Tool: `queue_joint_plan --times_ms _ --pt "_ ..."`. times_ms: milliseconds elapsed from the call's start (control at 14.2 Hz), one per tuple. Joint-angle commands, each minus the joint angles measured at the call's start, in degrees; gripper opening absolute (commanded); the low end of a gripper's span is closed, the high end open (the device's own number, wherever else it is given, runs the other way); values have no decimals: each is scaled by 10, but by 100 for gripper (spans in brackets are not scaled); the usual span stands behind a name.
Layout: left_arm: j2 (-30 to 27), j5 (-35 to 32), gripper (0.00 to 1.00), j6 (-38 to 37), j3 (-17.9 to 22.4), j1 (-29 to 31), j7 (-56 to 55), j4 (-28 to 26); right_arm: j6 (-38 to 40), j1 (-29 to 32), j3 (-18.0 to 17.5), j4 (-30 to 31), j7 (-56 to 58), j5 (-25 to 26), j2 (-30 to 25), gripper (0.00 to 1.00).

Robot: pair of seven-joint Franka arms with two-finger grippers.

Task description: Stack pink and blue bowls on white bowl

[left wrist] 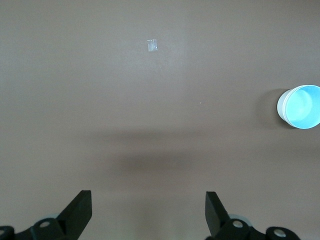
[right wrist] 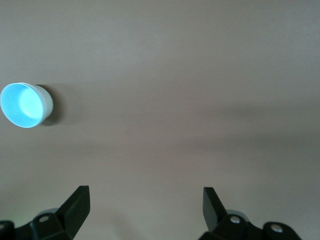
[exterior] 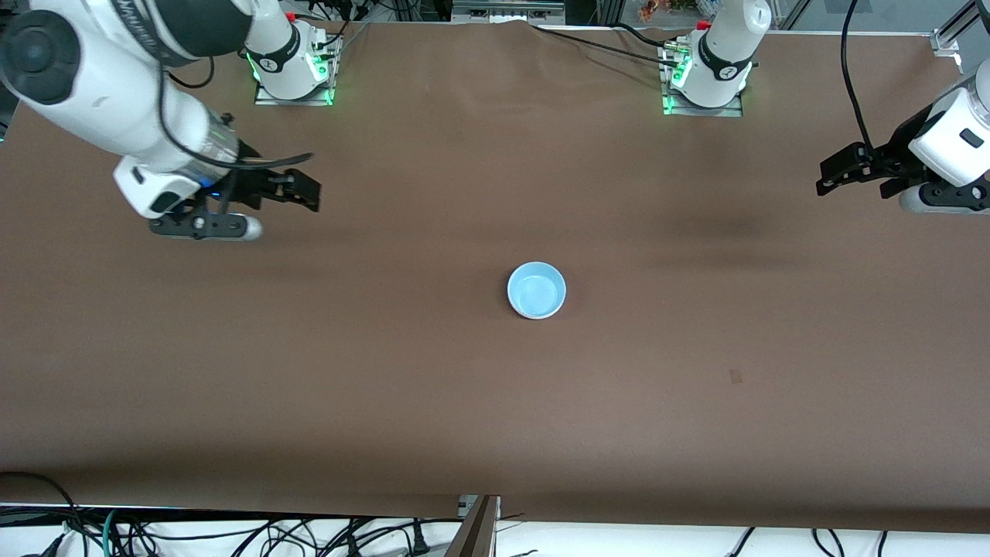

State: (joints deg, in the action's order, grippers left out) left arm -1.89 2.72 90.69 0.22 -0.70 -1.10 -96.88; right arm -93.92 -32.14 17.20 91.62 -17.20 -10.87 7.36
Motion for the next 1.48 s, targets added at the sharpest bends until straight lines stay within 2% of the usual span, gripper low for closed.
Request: queue_joint_plan --times_ms 0,212,423,494,564,705,988,1058,1411 --pt "10 9 100 -26 0 1 1 32 -21 -6 26 40 32 8 -26 100" --pt "18 1 100 -35 0 -1 2 42 -33 -3 57 38 46 30 -16 100" --pt "18 1 100 -36 0 -1 -6 42 -53 40 53 74 91 43 -45 100" --pt "18 0 100 -36 -1 -1 -16 42 -49 58 37 73 98 44 -45 100" --pt "18 -2 100 -35 -1 -1 -18 42 -46 94 2 72 99 44 -45 100" --pt "18 -11 100 -35 -1 -1 -18 42 -46 180 -98 71 98 47 -46 100" --pt "18 -11 100 -36 -10 -3 -19 42 -47 317 -245 79 115 93 -61 100" --pt "18 -12 100 -36 -14 -2 -19 42 -43 334 -256 80 133 94 -65 100" --pt "18 -11 100 -38 -15 -2 -20 43 -17 335 -241 74 171 107 -72 100"
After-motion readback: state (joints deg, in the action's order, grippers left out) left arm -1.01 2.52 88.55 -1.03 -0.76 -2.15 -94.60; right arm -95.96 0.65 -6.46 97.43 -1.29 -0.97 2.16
